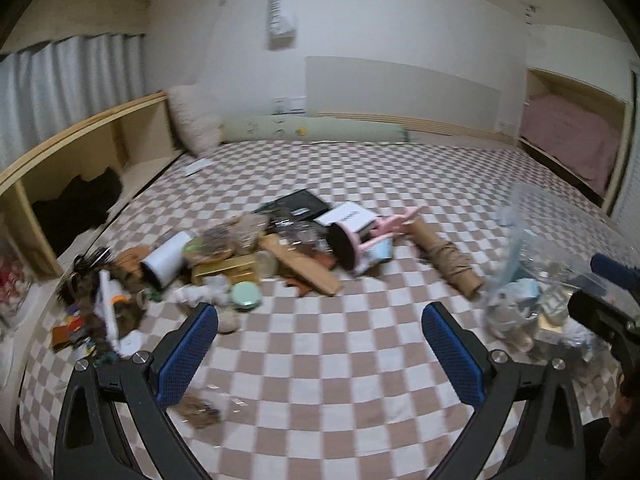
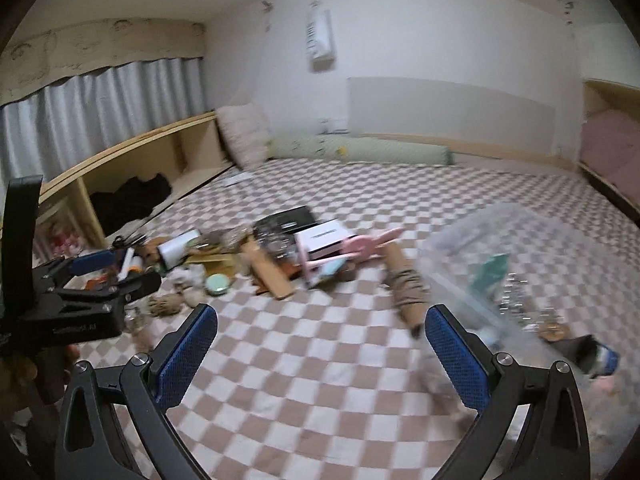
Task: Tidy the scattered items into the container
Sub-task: 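Withdraw both open tools from the box back toward the cluttered pile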
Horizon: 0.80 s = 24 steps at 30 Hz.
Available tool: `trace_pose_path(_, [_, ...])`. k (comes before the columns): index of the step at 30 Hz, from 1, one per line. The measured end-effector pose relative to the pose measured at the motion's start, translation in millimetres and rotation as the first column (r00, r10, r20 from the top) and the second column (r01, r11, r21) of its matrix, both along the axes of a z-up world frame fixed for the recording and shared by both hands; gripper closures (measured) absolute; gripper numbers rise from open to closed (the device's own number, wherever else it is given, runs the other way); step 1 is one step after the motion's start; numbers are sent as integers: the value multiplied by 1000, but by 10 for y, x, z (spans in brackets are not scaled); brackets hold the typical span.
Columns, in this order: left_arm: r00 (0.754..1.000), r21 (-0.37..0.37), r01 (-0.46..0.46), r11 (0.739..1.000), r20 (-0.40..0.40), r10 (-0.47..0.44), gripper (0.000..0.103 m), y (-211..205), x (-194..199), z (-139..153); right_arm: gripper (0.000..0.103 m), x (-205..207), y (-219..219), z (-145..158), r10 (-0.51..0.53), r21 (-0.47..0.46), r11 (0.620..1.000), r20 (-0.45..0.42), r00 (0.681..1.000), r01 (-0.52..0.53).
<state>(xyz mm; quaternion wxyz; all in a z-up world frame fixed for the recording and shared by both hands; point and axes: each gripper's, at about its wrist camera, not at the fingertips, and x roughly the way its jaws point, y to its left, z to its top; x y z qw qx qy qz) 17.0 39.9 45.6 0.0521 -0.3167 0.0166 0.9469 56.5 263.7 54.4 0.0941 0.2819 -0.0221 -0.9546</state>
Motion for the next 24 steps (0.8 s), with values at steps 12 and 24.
trace_pose_path(12, [988,-3,-136,991,73,136,0,-845,-91,-441,0,-352,-716,-486,36,37,998,102,994,-40])
trace_pose_path(24, [950,22,-270,963,167,263,1,-1300,-275,-867,0,-514,-770,-942,15,5,1000,194,981,-16])
